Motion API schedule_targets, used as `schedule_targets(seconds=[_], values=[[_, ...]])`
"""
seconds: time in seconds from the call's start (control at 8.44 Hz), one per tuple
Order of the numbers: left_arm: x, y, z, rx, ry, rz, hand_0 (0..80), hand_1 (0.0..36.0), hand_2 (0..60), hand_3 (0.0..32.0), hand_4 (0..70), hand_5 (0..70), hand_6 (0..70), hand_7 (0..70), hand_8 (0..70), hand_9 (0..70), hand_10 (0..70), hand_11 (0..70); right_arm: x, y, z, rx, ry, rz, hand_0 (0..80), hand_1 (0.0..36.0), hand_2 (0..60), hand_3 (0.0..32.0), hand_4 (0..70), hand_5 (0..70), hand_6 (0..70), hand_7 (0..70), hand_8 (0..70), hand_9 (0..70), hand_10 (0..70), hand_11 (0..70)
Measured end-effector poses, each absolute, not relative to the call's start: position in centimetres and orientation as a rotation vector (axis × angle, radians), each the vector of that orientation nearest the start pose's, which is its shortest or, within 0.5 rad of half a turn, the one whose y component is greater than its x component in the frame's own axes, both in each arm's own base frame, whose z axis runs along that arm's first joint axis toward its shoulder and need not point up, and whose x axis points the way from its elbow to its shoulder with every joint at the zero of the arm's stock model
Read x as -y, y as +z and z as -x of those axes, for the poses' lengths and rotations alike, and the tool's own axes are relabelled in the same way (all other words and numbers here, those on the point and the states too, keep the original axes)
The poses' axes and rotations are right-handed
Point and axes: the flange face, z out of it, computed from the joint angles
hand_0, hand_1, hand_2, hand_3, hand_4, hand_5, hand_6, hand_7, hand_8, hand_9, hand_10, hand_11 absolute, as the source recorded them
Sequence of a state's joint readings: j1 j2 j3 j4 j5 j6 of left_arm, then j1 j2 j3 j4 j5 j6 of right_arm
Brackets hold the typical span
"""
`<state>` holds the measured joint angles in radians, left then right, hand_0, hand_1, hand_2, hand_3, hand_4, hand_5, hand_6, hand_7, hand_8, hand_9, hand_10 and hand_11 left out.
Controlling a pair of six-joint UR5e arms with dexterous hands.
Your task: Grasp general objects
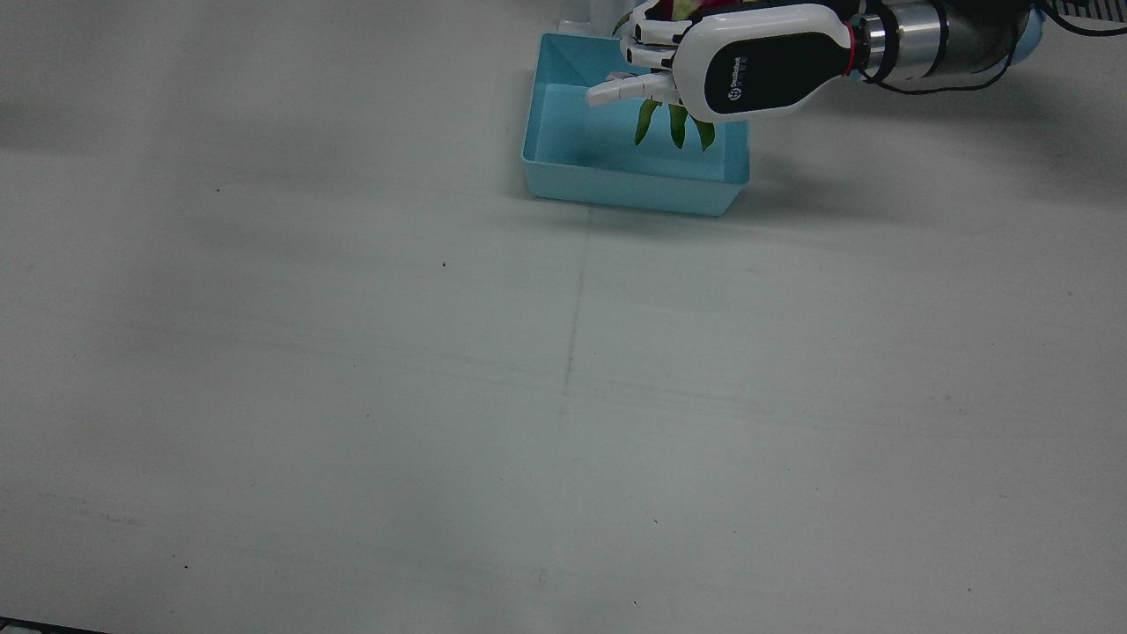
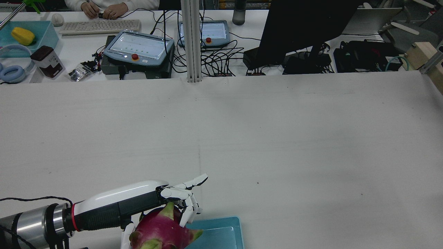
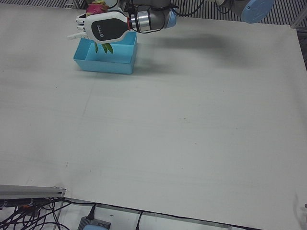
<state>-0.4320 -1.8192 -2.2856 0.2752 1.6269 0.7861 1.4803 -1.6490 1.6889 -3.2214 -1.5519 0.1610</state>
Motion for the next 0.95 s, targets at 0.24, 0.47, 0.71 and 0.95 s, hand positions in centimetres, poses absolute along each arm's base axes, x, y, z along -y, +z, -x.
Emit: schedule_targets(seconds=[0.24, 0.47, 0.71, 0.95], values=[[31.2, 26.6, -37.2, -2.284, -0.571, 0.437, 60.0, 21.9, 0.0, 7.8, 6.0, 0.0, 0.0, 0.0, 0.0, 0.0, 0.8, 3.8, 46.5, 67.4, -9.4, -2.120, -2.218, -0.247, 0.0, 0.0, 0.0, 0.0, 0.0, 0.0, 0.0, 0.0, 0.0, 0.0, 0.0, 0.0], [31.2, 26.6, -37.2, -2.286, -0.570, 0.437, 58.2, 20.8, 0.0, 10.8, 4.9, 0.0, 0.0, 0.0, 0.0, 0.0, 0.0, 2.5, 46.5, 67.4, -9.4, -2.119, -2.218, -0.247, 0.0, 0.0, 0.0, 0.0, 0.0, 0.0, 0.0, 0.0, 0.0, 0.0, 0.0, 0.0], [31.4, 26.7, -37.1, -2.286, -0.575, 0.431, 58.1, 21.5, 0.0, 11.4, 3.9, 0.0, 0.0, 0.0, 0.0, 0.0, 0.0, 2.6, 46.5, 67.4, -9.4, -2.119, -2.219, -0.247, 0.0, 0.0, 0.0, 0.0, 0.0, 0.0, 0.0, 0.0, 0.0, 0.0, 0.0, 0.0], [33.3, 29.1, -35.1, -2.289, -0.622, 0.376, 63.1, 32.7, 28.2, 4.6, 5.3, 0.0, 0.0, 4.4, 2.0, 0.0, 3.4, 8.3, 46.4, 67.5, -9.4, -2.118, -2.219, -0.246, 0.0, 0.0, 0.0, 0.0, 0.0, 0.0, 0.0, 0.0, 0.0, 0.0, 0.0, 0.0]])
